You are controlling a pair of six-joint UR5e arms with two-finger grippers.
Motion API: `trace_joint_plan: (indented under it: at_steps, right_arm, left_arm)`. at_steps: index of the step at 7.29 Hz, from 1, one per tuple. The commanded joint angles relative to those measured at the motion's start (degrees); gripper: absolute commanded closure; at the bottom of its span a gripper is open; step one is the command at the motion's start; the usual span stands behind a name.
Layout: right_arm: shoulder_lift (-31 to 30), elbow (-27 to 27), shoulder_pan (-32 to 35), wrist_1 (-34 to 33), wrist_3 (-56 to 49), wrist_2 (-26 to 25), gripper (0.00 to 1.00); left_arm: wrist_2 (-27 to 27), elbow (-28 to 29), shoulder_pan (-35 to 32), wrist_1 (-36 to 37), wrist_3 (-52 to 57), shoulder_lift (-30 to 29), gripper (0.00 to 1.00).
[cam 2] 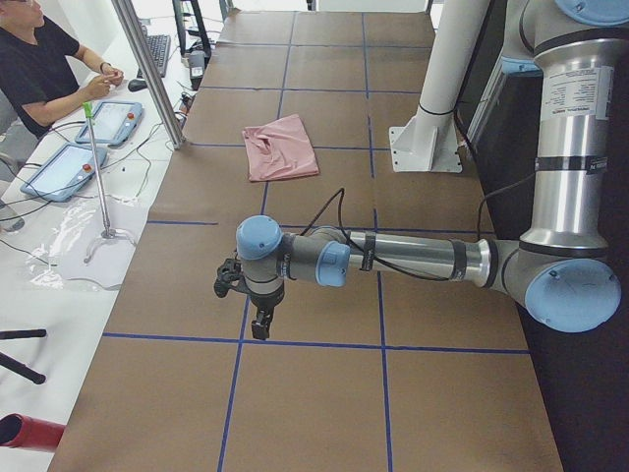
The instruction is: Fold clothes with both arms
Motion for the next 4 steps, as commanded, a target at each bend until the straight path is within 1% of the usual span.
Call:
trace_joint_plan:
  at_steps: [1,4]
  right_arm:
    - [-0.26,-2.25,2.28,0.24,-2.31,0.27,0.0]
    - [0.18,-2.08,2.2,0.32,-2.06,0.27,0.0]
  left_arm:
    - [-0.04,-0.06,-0.09,0.1,0.31,0.14,0.0]
    - [-0.13,0.12,-0.09,0.18,0.22,0.23,0.0]
